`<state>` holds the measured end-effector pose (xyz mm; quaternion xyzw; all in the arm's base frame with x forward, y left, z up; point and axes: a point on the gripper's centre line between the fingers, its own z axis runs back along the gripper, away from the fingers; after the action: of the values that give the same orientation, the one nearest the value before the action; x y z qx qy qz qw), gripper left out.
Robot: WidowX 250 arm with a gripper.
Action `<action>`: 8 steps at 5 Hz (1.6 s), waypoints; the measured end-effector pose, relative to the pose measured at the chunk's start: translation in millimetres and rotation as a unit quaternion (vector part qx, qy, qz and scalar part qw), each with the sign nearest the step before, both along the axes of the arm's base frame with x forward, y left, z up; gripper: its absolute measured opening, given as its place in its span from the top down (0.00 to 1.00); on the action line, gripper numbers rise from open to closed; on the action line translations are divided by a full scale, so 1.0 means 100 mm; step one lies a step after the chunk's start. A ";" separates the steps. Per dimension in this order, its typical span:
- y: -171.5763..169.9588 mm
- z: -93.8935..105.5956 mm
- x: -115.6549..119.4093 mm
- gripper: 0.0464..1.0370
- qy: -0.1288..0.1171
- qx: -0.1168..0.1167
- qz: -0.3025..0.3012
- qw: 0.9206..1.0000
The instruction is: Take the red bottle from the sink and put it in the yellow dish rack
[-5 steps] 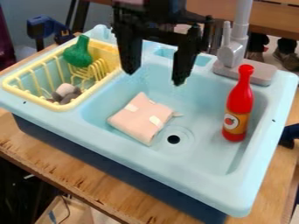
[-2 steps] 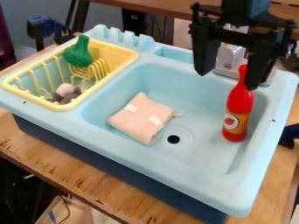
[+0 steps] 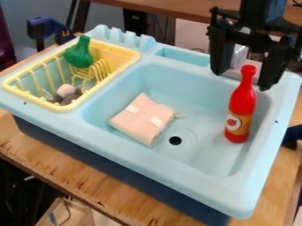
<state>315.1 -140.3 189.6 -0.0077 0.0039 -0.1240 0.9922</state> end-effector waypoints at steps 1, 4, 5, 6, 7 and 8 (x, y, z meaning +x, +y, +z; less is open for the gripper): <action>-0.02 -0.07 0.06 0.03 0.007 0.002 -0.008 1.000; 0.06 -0.29 0.22 0.66 -0.010 -0.016 0.024 1.000; 0.04 -0.29 0.19 0.70 -0.021 -0.031 0.027 0.999; 0.04 -0.17 0.06 0.70 -0.039 -0.053 0.036 0.997; 0.12 0.18 -0.11 0.70 -0.072 -0.066 0.057 0.994; 0.30 0.52 -0.36 0.70 -0.085 -0.048 0.092 0.991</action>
<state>279.0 -110.6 241.3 -0.0453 -0.0873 -0.0325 0.9946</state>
